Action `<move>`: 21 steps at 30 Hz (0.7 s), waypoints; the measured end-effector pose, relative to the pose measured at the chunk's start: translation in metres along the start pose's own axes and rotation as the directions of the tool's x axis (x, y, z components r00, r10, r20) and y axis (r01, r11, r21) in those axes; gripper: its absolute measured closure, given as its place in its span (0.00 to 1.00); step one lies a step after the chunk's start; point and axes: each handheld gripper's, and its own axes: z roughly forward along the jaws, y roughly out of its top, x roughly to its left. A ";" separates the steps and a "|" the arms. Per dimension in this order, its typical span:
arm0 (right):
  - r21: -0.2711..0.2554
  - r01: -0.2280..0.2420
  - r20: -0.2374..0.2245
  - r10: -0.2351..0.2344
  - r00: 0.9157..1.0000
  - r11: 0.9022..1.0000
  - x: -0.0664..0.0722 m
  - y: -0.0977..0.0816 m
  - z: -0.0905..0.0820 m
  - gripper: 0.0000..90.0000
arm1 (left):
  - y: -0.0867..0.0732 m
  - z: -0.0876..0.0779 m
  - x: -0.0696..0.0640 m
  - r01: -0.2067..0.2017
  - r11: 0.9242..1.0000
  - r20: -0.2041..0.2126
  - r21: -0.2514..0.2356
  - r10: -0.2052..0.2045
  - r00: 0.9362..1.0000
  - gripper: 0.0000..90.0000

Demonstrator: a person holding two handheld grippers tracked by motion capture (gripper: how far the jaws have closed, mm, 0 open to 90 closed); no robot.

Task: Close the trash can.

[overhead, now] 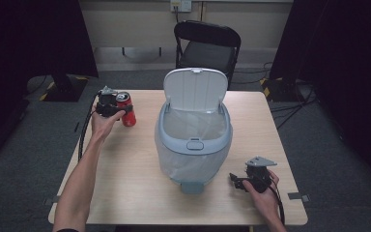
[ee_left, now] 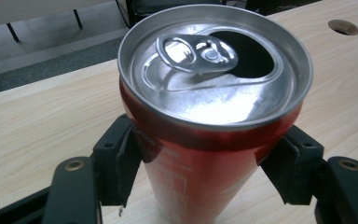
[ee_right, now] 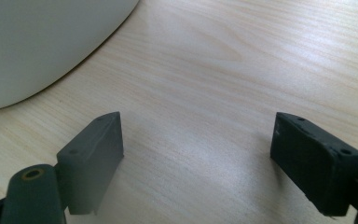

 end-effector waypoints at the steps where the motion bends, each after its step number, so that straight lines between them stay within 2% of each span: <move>1: 0.000 0.000 0.000 0.000 1.000 1.000 0.000 0.000 0.000 0.18 | -0.001 -0.001 0.000 0.000 1.000 0.000 0.000 0.000 1.000 0.38; 6: 0.001 -0.001 0.000 0.001 1.000 1.000 0.000 0.000 0.000 0.18 | -0.003 -0.014 -0.004 0.028 0.999 0.042 -0.023 -0.027 0.999 0.38; 11: 0.001 -0.001 0.000 0.001 1.000 1.000 0.000 0.000 0.000 0.18 | -0.004 -0.030 -0.011 0.025 0.999 0.061 -0.042 -0.023 0.998 0.38; 14: 0.001 -0.001 0.000 0.001 1.000 1.000 0.000 0.000 0.000 0.18 | -0.009 -0.040 -0.016 0.023 0.999 0.069 -0.024 -0.021 0.997 0.38; 15: 0.001 -0.002 0.000 0.002 1.000 1.000 0.000 0.000 0.000 0.18 | -0.012 -0.043 -0.018 -0.001 1.000 0.058 -0.015 0.001 0.998 0.38; 16: 0.001 -0.001 0.000 0.001 1.000 1.000 0.000 0.000 0.000 0.18 | -0.015 -0.046 -0.019 -0.003 1.000 0.065 -0.008 0.004 0.998 0.38; 19: 0.000 0.000 0.000 0.000 1.000 1.000 0.000 0.000 0.000 0.18 | -0.024 -0.060 -0.020 0.015 1.000 0.086 -0.021 -0.013 0.996 0.38; 21: 0.000 -0.001 0.000 0.001 1.000 1.000 0.000 0.000 0.000 0.18 | -0.028 -0.069 -0.023 0.007 1.000 0.088 -0.028 -0.004 0.996 0.38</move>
